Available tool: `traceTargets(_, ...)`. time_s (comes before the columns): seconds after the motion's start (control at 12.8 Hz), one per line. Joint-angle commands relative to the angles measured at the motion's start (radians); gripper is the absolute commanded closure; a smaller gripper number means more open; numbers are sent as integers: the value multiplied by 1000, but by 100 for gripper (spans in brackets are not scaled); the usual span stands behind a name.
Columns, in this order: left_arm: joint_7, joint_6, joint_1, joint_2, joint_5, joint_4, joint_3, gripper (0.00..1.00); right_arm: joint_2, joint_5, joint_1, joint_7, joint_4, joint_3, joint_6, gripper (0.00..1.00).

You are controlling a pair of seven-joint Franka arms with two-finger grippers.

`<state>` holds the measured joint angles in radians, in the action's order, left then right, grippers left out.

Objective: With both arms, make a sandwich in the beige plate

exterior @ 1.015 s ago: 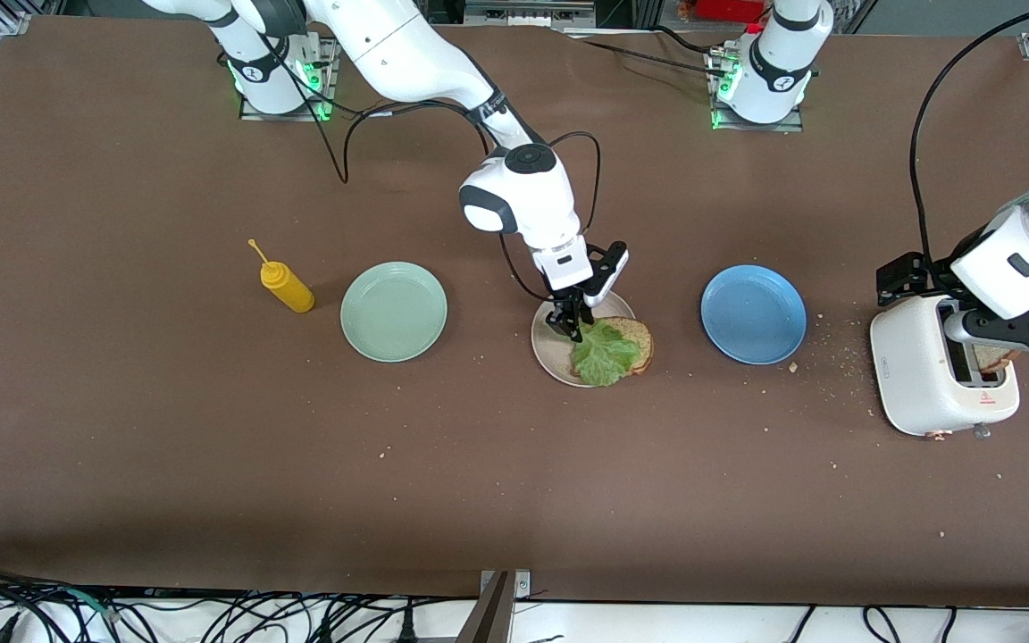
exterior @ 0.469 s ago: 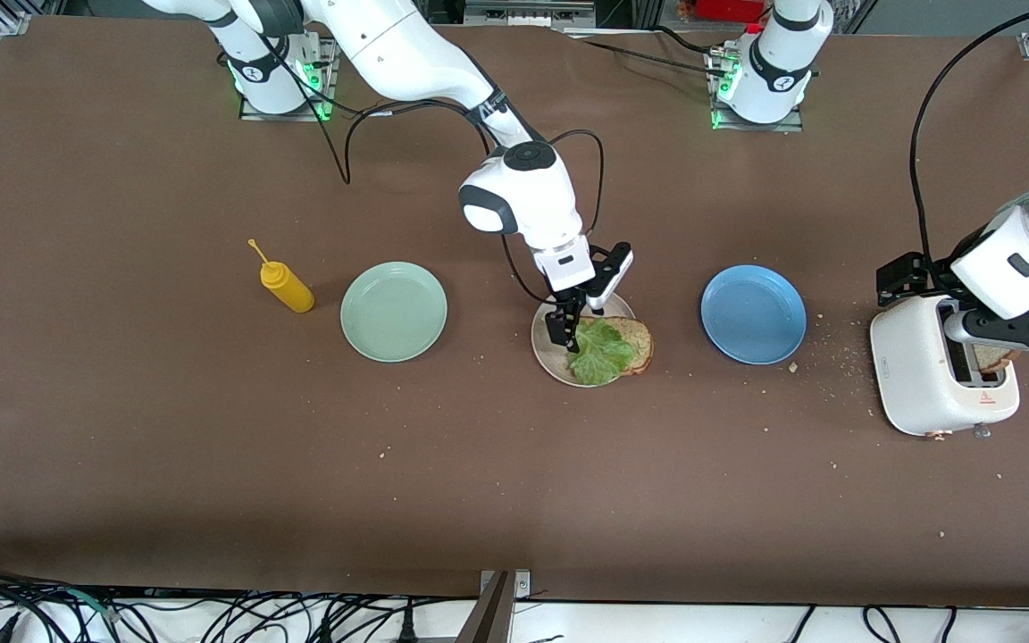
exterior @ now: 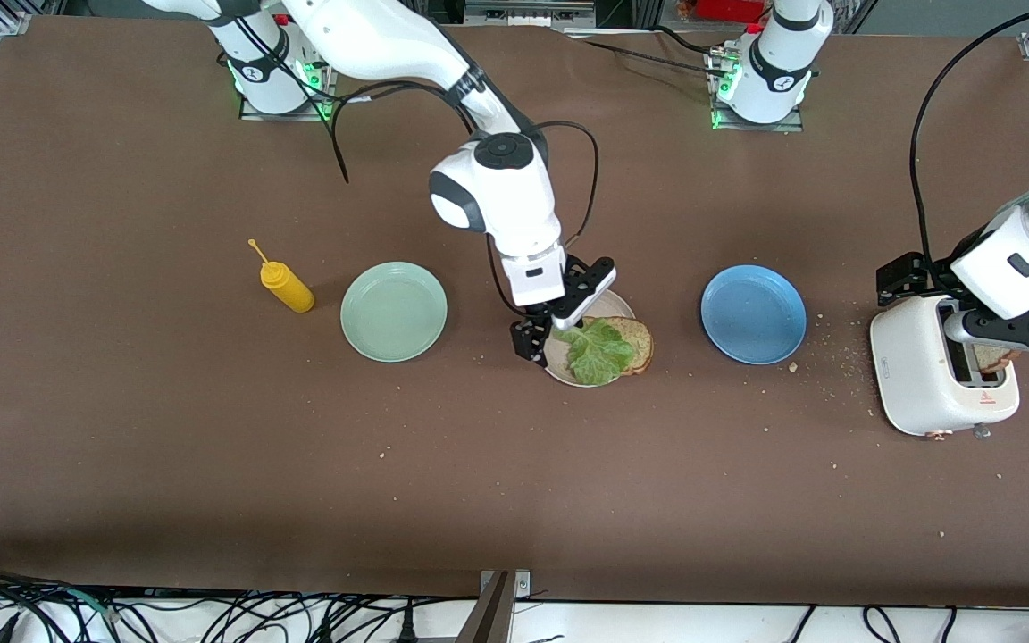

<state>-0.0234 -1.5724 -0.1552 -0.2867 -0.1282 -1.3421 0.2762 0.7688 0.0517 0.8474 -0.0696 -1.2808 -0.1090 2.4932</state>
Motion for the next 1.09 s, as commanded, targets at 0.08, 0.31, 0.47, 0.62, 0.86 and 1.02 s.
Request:
traceTargets(0.08,7,6,-3,11,24,-2,0,0,-159,-237,-117,-188,-17,26,-262,0)
traceTargets(0.31,7,6,-3,11,24,-2,0,0,-270,-259,-209,-199,-17,14,-446,0)
traceTargets(0.47,5,6,-3,11,24,-2,0,0,-330,-256,-276,-199,-14,-7,-576,0)
traceTargets(0.62,5,6,-3,11,24,-2,0,0,-385,-250,-304,-199,-11,-79,-718,0)
traceTargets(0.86,2,6,-4,11,24,-2,0,0,-396,-253,-306,-200,-6,-275,-865,0)
traceTargets(1.02,5,6,-4,11,24,-2,0,0,-396,-254,-304,-193,-8,-377,-910,0)
